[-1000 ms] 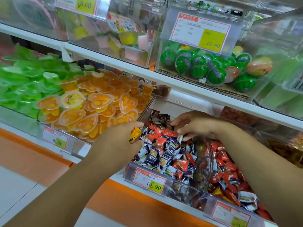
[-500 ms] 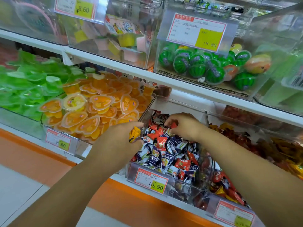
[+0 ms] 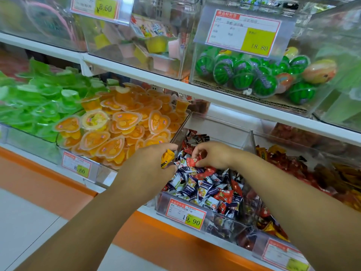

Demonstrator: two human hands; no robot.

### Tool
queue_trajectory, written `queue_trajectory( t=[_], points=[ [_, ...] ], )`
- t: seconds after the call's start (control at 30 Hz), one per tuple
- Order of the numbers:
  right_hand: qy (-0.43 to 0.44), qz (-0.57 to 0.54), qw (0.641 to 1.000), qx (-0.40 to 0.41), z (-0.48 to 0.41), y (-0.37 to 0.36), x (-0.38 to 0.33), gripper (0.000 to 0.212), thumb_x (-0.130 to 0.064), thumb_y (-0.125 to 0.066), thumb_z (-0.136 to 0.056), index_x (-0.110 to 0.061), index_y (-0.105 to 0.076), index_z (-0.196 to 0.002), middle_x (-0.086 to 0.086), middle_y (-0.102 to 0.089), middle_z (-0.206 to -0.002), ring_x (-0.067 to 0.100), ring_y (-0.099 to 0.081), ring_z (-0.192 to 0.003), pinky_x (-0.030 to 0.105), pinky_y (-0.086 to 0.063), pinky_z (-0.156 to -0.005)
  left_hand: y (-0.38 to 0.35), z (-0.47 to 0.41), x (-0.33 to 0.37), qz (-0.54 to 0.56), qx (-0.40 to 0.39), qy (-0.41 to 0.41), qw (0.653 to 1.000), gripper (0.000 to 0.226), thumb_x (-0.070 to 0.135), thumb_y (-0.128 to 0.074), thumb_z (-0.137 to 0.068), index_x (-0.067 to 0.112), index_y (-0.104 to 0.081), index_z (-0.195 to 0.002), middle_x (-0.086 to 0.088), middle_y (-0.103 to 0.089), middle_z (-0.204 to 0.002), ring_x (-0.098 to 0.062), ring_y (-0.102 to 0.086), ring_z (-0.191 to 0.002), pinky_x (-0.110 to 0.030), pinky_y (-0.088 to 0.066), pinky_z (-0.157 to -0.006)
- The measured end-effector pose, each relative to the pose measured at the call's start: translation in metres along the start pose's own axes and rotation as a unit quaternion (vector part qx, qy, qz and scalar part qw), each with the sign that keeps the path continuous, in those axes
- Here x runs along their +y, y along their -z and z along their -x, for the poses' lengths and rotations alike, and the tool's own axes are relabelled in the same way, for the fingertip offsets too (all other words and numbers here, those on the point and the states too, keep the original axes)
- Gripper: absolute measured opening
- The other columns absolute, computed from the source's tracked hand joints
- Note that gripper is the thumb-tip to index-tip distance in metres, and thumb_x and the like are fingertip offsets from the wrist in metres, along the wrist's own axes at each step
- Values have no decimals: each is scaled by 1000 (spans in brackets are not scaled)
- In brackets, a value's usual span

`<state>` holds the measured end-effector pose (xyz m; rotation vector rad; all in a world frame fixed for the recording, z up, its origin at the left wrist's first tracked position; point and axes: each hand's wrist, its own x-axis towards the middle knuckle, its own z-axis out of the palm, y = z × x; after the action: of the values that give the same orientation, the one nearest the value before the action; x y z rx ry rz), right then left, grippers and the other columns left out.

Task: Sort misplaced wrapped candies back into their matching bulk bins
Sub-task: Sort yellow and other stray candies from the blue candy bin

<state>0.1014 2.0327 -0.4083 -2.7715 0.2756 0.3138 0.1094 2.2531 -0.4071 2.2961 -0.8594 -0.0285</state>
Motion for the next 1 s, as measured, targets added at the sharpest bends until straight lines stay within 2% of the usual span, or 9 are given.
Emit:
queue_trajectory(
  t=[0.07,0.23,0.33,0.4,0.5,0.57,0.63,0.77,1.0],
  points=[
    [-19,-63,998,21,1,5,4,23,-22,-73,-84,-21,-66,-107,-5,-56,-118,11,-51,-100,20,-39,-76,1,0,0,-2,-1,2,1000,47,36,-60,-92,39,-46,-137,8,-63,-85,1,-43,-35,-15,-28,-33],
    [-38,-139,983,115,21,29,7,20,-22,-75,-82,-26,-64,-97,-11,-59,-88,2,-58,-71,12,-38,-53,3,0,-2,3,-2,12,1000,46,37,-60,-92,40,-47,-136,7,-47,-60,-2,-42,-35,-17,-26,-34],
    [-14,-194,977,83,41,40,3,20,-13,-75,-82,-19,-64,-98,-9,-62,-81,-6,-60,-55,4,-39,-48,3,2,-2,5,0,16,1000,46,36,-61,-91,40,-48,-136,9,-34,-51,-6,-39,-34,-18,-24,-34],
    [-7,-172,985,22,52,40,-1,20,-15,-77,-79,-23,-68,-95,-10,-64,-82,1,-61,-66,11,-43,-57,3,3,0,2,5,14,1000,46,36,-61,-91,40,-48,-135,9,-33,-49,-7,-37,-34,-18,-22,-33],
    [-2,22,998,-58,56,27,-11,28,-26,-76,-80,-32,-68,-106,-15,-59,-88,3,-55,-76,23,-40,-67,2,2,1,2,9,12,1000,46,38,-61,-91,41,-48,-135,11,-42,-53,-6,-40,-33,-16,-18,-35],
    [2,126,988,-89,54,11,-16,45,-28,-73,-83,-32,-59,-126,-11,-57,-107,10,-55,-94,24,-39,-76,1,3,3,0,8,9,1000,46,39,-61,-91,41,-48,-135,10,-43,-52,-6,-40,-33,-18,-20,-36],
    [1,154,983,-102,51,-4,-16,59,-26,-72,-85,-29,-48,-139,-1,-55,-129,19,-53,-112,25,-39,-83,0,4,5,2,10,6,1000,47,38,-62,-90,41,-48,-135,8,-36,-48,-9,-37,-33,-18,-18,-36],
    [10,117,990,-73,51,-14,-12,51,-26,-70,-86,-25,-54,-134,1,-60,-126,14,-51,-97,20,-33,-76,-2,6,6,-14,15,-1,1000,46,39,-61,-91,41,-48,-135,7,-34,-50,-11,-30,-38,-19,-19,-37],
    [-12,-79,996,24,71,-4,1,32,-31,-75,-81,-36,-69,-112,-6,-57,-134,11,-54,-114,18,-34,-83,-9,5,9,-23,-2,0,1000,45,40,-63,-90,44,-48,-133,8,-37,-51,-9,-33,-37,-24,-22,-40]
  ],
)
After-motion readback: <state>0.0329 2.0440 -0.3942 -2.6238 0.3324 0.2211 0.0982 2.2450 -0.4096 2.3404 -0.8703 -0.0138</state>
